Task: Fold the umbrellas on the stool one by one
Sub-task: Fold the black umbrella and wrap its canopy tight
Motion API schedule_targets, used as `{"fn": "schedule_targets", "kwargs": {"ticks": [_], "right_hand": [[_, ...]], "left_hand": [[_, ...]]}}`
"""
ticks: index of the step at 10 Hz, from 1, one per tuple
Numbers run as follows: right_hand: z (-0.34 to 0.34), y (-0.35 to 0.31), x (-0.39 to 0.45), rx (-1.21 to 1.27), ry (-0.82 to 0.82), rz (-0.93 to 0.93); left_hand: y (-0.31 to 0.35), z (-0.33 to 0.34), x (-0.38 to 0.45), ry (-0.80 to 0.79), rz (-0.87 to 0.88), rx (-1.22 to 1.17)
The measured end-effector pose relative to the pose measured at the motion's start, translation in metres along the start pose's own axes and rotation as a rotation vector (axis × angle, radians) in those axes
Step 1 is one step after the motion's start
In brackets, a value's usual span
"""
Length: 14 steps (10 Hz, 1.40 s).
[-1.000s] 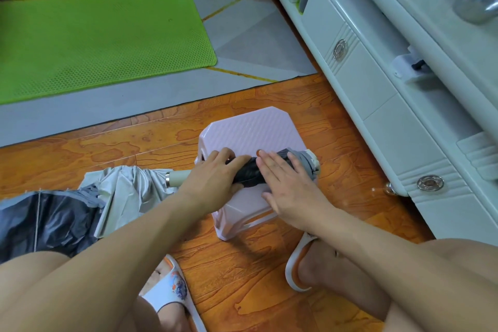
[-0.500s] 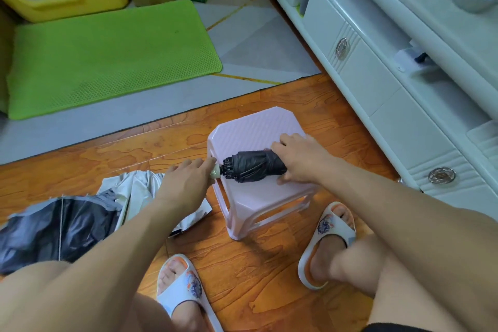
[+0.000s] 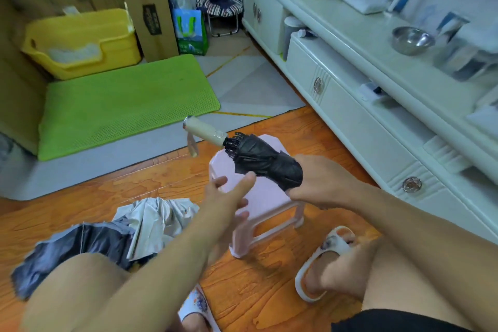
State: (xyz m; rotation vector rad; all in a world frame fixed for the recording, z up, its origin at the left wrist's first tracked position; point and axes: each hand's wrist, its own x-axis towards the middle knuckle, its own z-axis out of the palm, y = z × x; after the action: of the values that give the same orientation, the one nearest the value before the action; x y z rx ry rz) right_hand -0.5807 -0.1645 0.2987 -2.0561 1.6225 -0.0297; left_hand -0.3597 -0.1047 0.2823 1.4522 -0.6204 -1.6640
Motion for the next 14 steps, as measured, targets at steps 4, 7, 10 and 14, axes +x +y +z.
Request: {"fn": "schedule_targets", "kwargs": {"ticks": [4, 7, 10, 14], "right_hand": [[0.047, -0.042, -0.107, -0.344, 0.599, -0.103], [0.021, -0.015, -0.118, 0.036, 0.372, -0.084], [-0.004, 0.024, -0.124, -0.078, 0.266, 0.055], [-0.034, 0.001, -0.129, -0.424, 0.490, -0.206]], "left_hand": [[0.016, 0.093, -0.046, 0.449, 0.399, -0.765], [0.014, 0.090, -0.059, -0.007, 0.304, -0.768], [-0.009, 0.068, -0.074, 0.299, 0.510, 0.047], [0.063, 0.066, -0.035, -0.072, 1.545, 2.071]]}}
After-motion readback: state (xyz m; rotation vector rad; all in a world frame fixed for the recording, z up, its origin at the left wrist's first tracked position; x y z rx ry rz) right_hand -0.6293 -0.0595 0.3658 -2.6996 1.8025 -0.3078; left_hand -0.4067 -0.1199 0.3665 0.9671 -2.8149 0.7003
